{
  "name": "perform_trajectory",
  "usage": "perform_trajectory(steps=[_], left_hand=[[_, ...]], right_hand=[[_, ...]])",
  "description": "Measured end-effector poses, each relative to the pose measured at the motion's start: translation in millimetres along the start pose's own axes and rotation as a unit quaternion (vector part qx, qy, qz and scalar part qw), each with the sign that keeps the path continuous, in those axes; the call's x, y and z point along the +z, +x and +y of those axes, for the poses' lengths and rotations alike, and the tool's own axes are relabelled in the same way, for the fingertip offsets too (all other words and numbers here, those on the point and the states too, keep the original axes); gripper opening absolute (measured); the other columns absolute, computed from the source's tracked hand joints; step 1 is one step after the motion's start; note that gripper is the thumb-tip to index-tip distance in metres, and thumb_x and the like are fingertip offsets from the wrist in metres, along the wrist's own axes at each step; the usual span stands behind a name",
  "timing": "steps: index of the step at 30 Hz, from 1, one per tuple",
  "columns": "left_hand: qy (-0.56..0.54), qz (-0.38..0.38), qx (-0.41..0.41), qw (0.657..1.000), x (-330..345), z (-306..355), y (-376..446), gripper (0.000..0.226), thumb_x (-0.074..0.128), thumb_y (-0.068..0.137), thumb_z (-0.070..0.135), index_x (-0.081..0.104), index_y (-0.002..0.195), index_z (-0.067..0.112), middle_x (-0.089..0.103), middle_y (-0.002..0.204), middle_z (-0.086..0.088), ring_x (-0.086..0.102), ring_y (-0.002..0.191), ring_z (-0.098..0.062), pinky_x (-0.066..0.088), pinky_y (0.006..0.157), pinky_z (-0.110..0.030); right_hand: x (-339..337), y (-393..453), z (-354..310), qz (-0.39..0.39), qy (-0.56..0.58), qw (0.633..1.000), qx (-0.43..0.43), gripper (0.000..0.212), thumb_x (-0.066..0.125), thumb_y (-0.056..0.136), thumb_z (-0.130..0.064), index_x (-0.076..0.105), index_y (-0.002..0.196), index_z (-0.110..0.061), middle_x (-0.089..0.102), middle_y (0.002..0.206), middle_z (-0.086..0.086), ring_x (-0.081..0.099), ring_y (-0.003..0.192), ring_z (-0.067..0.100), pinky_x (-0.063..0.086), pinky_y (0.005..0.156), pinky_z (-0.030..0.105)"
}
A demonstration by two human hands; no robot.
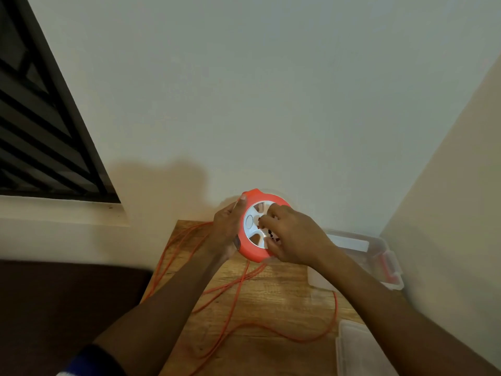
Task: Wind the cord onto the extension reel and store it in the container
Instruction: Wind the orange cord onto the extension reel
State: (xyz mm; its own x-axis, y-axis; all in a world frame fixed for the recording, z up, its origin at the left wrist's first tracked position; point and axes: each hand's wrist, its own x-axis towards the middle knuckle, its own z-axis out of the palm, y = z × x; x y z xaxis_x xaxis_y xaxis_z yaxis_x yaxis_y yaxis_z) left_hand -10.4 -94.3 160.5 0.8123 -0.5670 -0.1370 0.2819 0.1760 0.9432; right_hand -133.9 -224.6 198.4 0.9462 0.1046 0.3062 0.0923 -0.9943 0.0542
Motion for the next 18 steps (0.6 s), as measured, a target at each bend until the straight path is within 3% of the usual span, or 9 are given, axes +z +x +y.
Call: perform_trajectory(steps=[3, 6, 9, 12, 18], left_hand=[[0.002, -0.001, -0.002, 1.000, -6.2, 2.7, -2.1, 0.043, 0.060, 0.100, 0.047, 0.073, 0.122, 0.012, 0.074, 0.124, -0.021, 0.070, 0.114, -0.044, 0.059, 0.095, -0.059], [0.017, -0.030, 0.002, 0.999, -9.9, 0.7, -3.2, 0.040, 0.068, 0.089, 0.054, 0.080, 0.107, 0.021, 0.079, 0.113, -0.017, 0.077, 0.098, -0.037, 0.065, 0.078, -0.049], [0.027, -0.040, 0.002, 0.999, -10.6, 0.8, -5.6, 0.044, 0.067, 0.091, 0.054, 0.078, 0.111, 0.017, 0.077, 0.114, -0.019, 0.076, 0.099, -0.038, 0.063, 0.086, -0.054], [0.035, -0.034, -0.003, 0.999, -14.5, -2.2, -4.1, 0.047, 0.064, 0.095, 0.050, 0.074, 0.119, 0.010, 0.075, 0.118, -0.023, 0.071, 0.109, -0.048, 0.057, 0.094, -0.066], [0.034, -0.030, -0.014, 0.999, -14.3, -1.8, -0.8, 0.052, 0.062, 0.095, 0.050, 0.070, 0.125, 0.008, 0.074, 0.121, -0.023, 0.069, 0.112, -0.050, 0.053, 0.097, -0.070]], right_hand=[[-8.0, -3.1, 6.6, -0.045, -0.012, 0.998, -0.029, 0.049, 0.069, 0.078, -0.034, 0.059, 0.125, -0.024, 0.052, 0.132, 0.007, 0.052, 0.110, 0.026, 0.055, 0.073, 0.038], [-13.7, 2.6, 3.7, -0.092, -0.043, 0.994, -0.048, 0.054, 0.067, 0.082, -0.036, 0.052, 0.134, -0.034, 0.041, 0.147, 0.006, 0.044, 0.123, 0.029, 0.053, 0.082, 0.040], [-16.0, 9.8, -3.8, -0.116, -0.076, 0.987, -0.079, 0.055, 0.067, 0.085, -0.028, 0.049, 0.135, -0.040, 0.040, 0.147, 0.008, 0.042, 0.126, 0.031, 0.050, 0.083, 0.039], [-21.1, 14.8, -6.5, -0.125, -0.106, 0.980, -0.116, 0.054, 0.067, 0.088, -0.022, 0.048, 0.134, -0.042, 0.045, 0.143, 0.011, 0.048, 0.121, 0.032, 0.048, 0.080, 0.038], [-24.8, 19.5, -6.9, -0.145, -0.165, 0.958, -0.186, 0.044, 0.061, 0.095, -0.030, 0.044, 0.135, -0.040, 0.045, 0.141, 0.019, 0.049, 0.121, 0.033, 0.048, 0.089, 0.041]])
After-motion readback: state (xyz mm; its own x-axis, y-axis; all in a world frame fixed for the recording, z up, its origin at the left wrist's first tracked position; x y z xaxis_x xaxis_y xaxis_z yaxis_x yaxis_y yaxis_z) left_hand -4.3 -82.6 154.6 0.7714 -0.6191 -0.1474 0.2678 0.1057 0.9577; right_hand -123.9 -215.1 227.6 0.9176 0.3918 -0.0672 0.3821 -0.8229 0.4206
